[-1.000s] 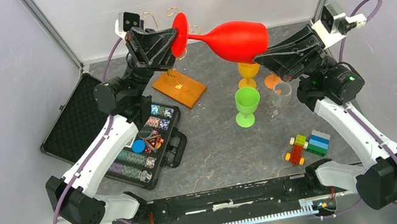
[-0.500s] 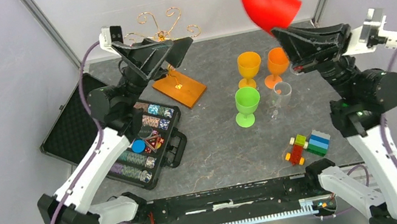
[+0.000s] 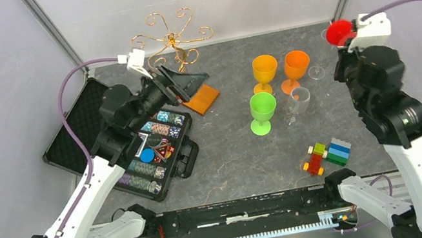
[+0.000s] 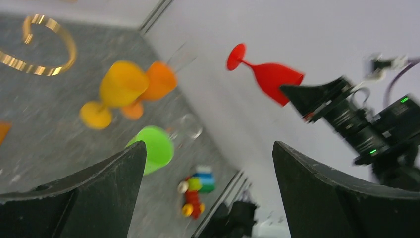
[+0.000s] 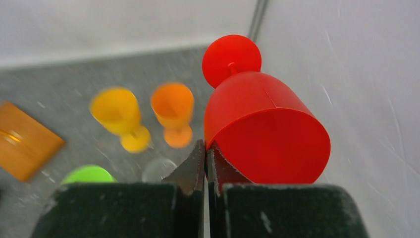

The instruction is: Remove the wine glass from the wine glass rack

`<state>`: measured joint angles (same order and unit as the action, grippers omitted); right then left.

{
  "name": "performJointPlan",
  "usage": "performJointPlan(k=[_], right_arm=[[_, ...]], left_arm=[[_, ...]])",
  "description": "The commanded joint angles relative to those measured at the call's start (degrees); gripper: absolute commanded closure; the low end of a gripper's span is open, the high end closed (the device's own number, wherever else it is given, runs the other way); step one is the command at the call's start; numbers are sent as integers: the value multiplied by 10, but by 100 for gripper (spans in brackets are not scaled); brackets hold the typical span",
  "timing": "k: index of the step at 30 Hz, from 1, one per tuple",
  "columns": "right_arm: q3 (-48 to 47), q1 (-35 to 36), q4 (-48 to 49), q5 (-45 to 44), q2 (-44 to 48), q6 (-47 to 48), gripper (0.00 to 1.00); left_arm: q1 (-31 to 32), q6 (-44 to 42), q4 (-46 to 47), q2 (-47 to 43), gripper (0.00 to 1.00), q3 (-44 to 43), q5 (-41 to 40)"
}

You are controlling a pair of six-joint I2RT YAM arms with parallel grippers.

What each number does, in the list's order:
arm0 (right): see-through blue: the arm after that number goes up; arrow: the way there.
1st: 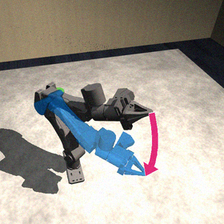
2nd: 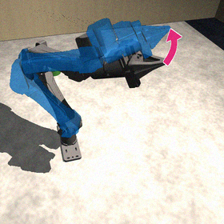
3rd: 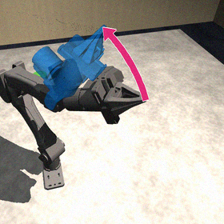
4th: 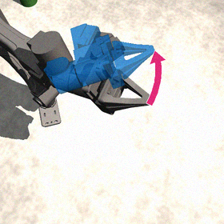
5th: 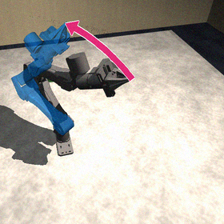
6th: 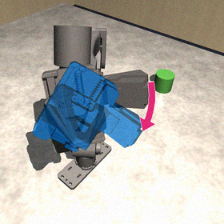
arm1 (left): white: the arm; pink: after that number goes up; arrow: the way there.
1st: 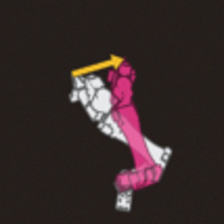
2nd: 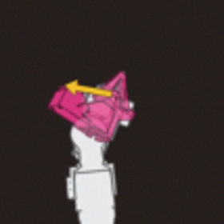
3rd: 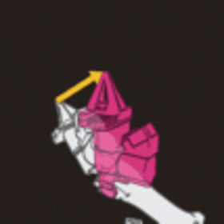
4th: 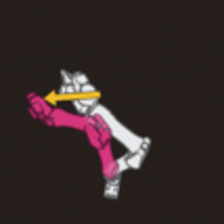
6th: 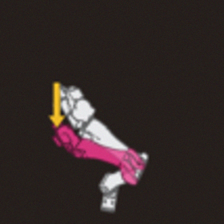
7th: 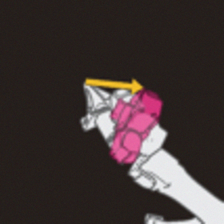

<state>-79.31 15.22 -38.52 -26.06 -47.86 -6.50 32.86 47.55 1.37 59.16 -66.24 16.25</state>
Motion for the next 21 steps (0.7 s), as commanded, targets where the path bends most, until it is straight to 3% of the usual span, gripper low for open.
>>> performJointPlan(k=[1, 9, 13, 21], right_arm=[[-7, 0, -136, -73, -22, 3, 100], [46, -4, -152, -60, -50, -1, 100], [82, -21, -145, -29, -70, 8, 100], [190, -136, -78, 180, -102, 53, 100]], left_arm=[[5, -110, -145, -23, 0, 39, -7], [6, -166, -229, -71, 0, 118, -53], [6, -155, -280, -63, 0, 117, -87], [6, -123, -374, -40, 0, 111, -160]])
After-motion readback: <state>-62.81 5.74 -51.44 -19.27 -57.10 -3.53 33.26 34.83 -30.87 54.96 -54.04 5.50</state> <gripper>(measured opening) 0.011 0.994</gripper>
